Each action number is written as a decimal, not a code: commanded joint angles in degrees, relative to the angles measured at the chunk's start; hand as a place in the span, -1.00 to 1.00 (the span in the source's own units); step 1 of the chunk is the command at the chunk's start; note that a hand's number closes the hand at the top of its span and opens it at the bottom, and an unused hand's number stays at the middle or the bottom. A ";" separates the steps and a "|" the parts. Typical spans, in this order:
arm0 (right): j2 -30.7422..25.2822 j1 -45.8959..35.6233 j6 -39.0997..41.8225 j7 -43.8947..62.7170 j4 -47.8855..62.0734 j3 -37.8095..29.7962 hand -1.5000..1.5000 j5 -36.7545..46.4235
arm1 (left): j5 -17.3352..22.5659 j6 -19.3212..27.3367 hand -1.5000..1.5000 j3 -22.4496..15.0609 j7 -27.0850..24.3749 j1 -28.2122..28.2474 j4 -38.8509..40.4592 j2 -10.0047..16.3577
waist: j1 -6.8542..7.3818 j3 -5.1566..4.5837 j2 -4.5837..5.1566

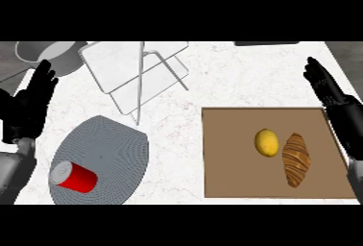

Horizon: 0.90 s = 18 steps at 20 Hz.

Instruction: Pick the lemon from the tray and place it in the tiered shelf

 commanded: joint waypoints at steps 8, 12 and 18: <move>-1.77 23.20 -29.42 21.80 14.75 -18.97 1.00 14.36 | -0.66 -3.66 0.00 -5.40 -0.67 10.58 1.77 -2.08 | -9.10 -1.73 1.21; 15.80 26.66 -44.99 19.17 4.49 -19.87 -1.00 12.10 | -1.55 -6.26 0.00 -9.63 -3.43 14.50 0.52 -4.34 | -3.53 -1.09 -0.40; 20.49 32.49 -47.14 21.38 -11.70 -6.14 -1.00 24.88 | -4.57 -7.61 0.00 -13.23 -6.75 15.11 1.43 -7.68 | 1.51 -1.07 0.52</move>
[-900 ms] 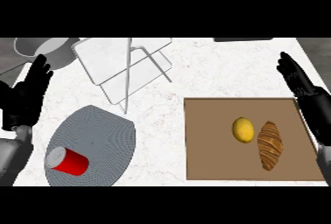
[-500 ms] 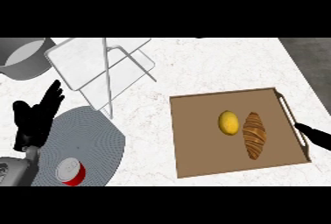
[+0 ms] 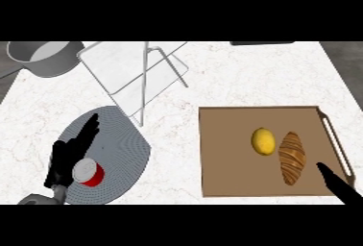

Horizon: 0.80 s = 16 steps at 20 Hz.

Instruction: Pick the lemon from the tray and place it in the tiered shelf

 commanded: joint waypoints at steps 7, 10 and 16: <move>-0.97 0.87 11.09 31.45 -13.71 13.32 -1.00 19.32 | -1.87 -2.36 0.00 -1.31 -1.74 -0.43 0.23 -0.94 | 4.03 -0.23 0.69; -6.16 1.52 18.62 38.67 -9.45 13.03 -1.00 24.62 | -2.99 -1.27 0.00 -3.00 -0.23 -1.56 -0.89 -2.40 | 5.31 -0.41 1.22; -12.18 -5.32 33.37 56.70 -5.89 10.61 -1.00 32.50 | -3.11 -2.90 0.00 -2.90 -1.06 -2.66 0.54 -1.92 | 7.08 -0.52 1.66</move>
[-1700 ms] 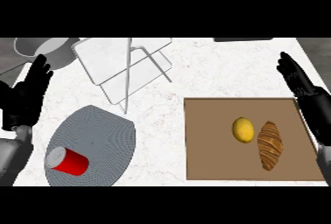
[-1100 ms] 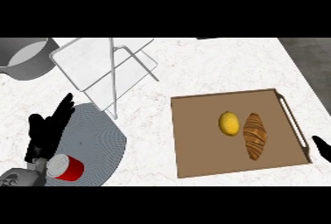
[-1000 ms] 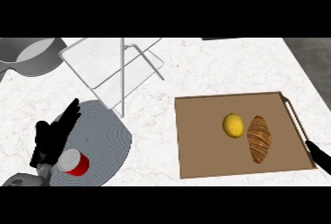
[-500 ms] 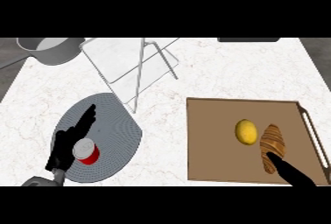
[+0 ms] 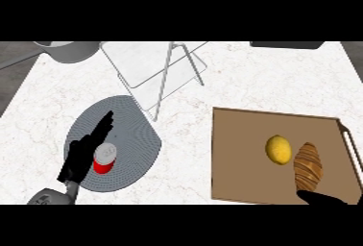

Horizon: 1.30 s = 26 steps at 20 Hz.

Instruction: Pick the lemon from the tray and place it in the tiered shelf

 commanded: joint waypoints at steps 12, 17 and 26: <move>11.02 -27.90 23.31 24.05 16.52 -2.03 -1.00 8.88 | 0.34 -1.84 0.00 1.02 0.71 -1.98 1.15 -0.24 | 0.44 0.34 -0.58; 16.06 -32.28 26.89 24.06 22.47 -6.91 -1.00 12.44 | -0.17 -1.74 0.00 1.21 -0.67 0.70 1.51 0.22 | -0.75 0.38 -1.07; 20.52 -39.07 27.99 24.06 32.20 -11.70 -1.00 23.38 | -0.60 -1.14 0.00 1.88 -1.41 2.38 0.57 -0.37 | -1.46 0.48 -1.08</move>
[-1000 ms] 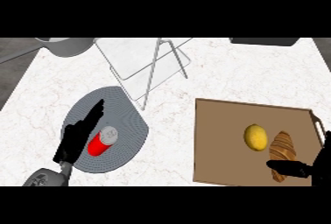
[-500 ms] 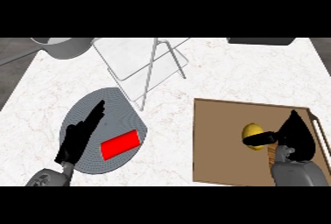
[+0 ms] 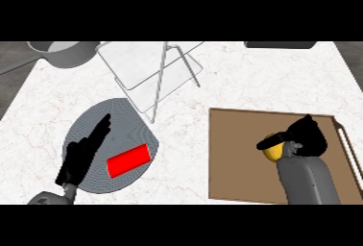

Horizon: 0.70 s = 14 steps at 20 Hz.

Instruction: Pick the lemon from the tray and place it in the tiered shelf

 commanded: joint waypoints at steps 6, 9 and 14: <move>1.27 -5.57 6.74 13.78 4.91 -2.65 -1.00 3.51 | -1.27 0.63 0.00 0.67 -0.83 0.75 1.50 -0.77 | -0.82 0.07 -0.17; 1.28 -6.50 7.15 13.79 7.74 -3.77 -1.00 3.48 | -0.97 -0.56 0.00 1.26 -1.93 0.12 2.52 -0.98 | -0.96 0.11 0.02; 1.29 -5.95 6.53 13.79 8.04 -2.76 -1.00 2.62 | -0.67 -0.78 0.00 2.28 0.57 -1.90 2.12 -1.28 | -1.13 0.12 -0.10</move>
